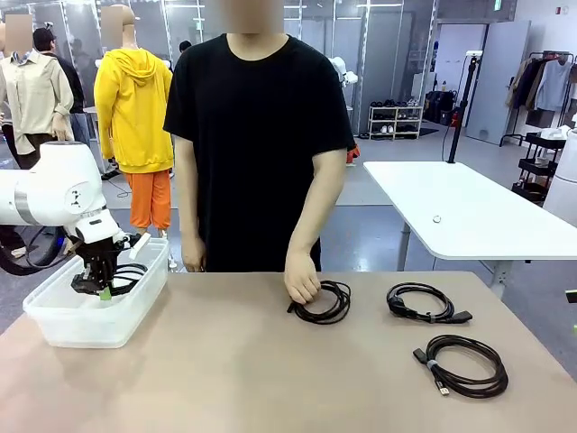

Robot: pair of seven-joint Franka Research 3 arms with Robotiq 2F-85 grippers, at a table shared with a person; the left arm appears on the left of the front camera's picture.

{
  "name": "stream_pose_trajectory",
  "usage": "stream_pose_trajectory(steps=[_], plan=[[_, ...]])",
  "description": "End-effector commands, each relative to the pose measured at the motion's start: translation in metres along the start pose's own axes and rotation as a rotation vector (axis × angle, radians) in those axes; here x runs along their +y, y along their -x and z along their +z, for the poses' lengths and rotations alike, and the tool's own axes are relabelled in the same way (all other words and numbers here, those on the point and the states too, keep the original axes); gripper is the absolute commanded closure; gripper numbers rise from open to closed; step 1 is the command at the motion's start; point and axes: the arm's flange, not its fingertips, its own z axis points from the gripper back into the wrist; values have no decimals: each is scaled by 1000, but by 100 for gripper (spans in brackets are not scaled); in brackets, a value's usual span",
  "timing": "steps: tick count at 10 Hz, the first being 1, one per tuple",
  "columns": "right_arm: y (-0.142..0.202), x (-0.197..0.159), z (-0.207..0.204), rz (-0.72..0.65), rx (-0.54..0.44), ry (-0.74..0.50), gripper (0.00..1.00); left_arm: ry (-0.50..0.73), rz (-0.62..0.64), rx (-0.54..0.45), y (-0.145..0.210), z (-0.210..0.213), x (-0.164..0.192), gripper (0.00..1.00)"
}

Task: Organize and store the cables.
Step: Place the Power Cable into the Organizing box.

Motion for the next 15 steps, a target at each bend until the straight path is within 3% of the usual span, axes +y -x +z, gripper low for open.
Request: stream_pose_trajectory(steps=[1, 4, 6, 7, 8, 15], plan=[[-1, -1, 1, 1, -3, 7, 0, 36, 3, -34, 2, 10, 3, 51], [-1, -1, 1, 1, -3, 7, 0, 33, 28, -45, 6, 19, -4, 0], [-1, -1, 1, 1, -3, 7, 0, 23, 42, -38, 8, 25, -11, 0], [-1, -1, 1, 1, -3, 7, 0, 20, 53, -42, 9, 26, -18, 7], [-1, -1, 1, 1, -3, 7, 0, 15, 24, -14, 7, 20, -4, 7], [-1, -1, 1, 1, -3, 7, 0, 15, 24, -14, 7, 20, -4, 7]])
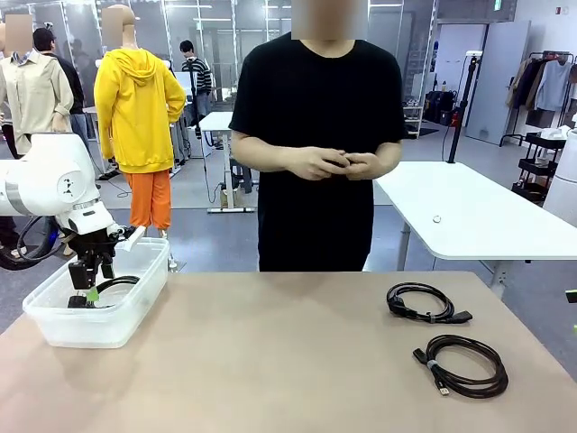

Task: Organize and store the cables.
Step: Place the Power Cable into the Organizing box.

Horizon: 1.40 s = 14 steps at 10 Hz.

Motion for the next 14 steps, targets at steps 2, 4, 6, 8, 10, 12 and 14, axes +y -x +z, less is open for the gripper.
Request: stream_pose_trajectory(steps=[2, 4, 6, 8, 10, 12, 14], plan=[[-1, -1, 1, 1, -3, 7, 0, -3, -1, 1, 1, 0, 2, 7], [-1, -1, 1, 1, -3, 7, 0, 24, 63, 2, 6, 38, -14, 7], [-1, -1, 1, 1, -3, 7, 0, 46, 198, -142, 27, 92, -46, 7], [-1, -1, 1, 1, -3, 7, 0, 0, 358, -302, 38, 123, -80, 7], [-1, -1, 1, 1, -3, 7, 0, -119, 386, -502, 52, 134, -127, 7], [-1, -1, 1, 1, -3, 7, 0, -203, 444, -625, 75, 117, -177, 7], [-1, -1, 1, 1, -3, 7, 0, -322, 348, -683, 100, 85, -213, 7]])
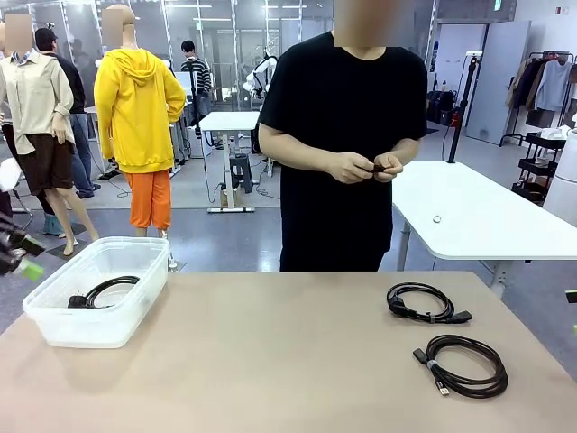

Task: Organize and store the cables.
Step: Place the Power Cable into the Organizing box.

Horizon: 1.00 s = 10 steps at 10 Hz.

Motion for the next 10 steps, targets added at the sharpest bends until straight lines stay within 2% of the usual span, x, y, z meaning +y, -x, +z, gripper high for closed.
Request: stream_pose_trajectory(steps=[1, 3, 5, 6, 10], plan=[[-1, -1, 1, 1, -3, 8, 0, -74, -127, -98, 35, -2, -20, 7], [-1, -1, 1, 1, -3, 8, 0, -102, -120, -136, 67, 8, -14, 7], [-1, -1, 1, 1, -3, 8, 0, -34, -164, -186, 92, 1, 6, 7], [-1, -1, 1, 1, -3, 8, 0, -92, -114, -112, 76, 14, -20, 7], [-1, -1, 1, 1, -3, 8, 0, -92, -114, -112, 76, 14, -20, 7]])
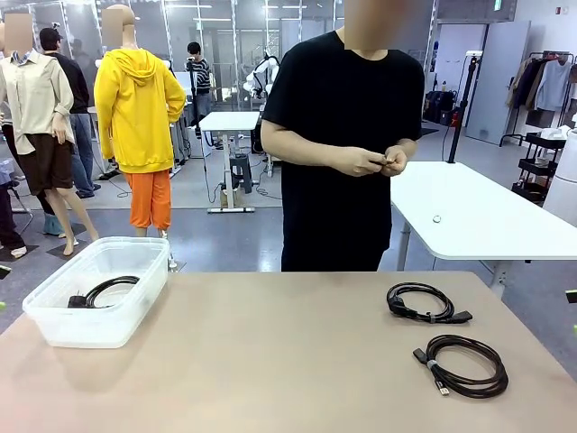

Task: Organize and store the cables.
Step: Place the Power Cable into the Organizing box.

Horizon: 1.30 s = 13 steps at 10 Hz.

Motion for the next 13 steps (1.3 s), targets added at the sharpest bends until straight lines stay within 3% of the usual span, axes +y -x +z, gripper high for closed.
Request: stream_pose_trajectory(steps=[1, 4, 9, 13], plan=[[-1, -1, 1, 1, -3, 7, 0, -9, 15, 4, -2, 2, -4, 7], [0, 0, 0, 0, 0, 0, 0, -9, 15, 4, -2, 2, -4, 7], [-84, -43, -128, 108, 407, -76, 0, -9, 15, 4, -2, 2, -4, 7], [-105, -76, -221, 179, 676, -85, 0, -9, 15, 4, -2, 2, -4, 7]])
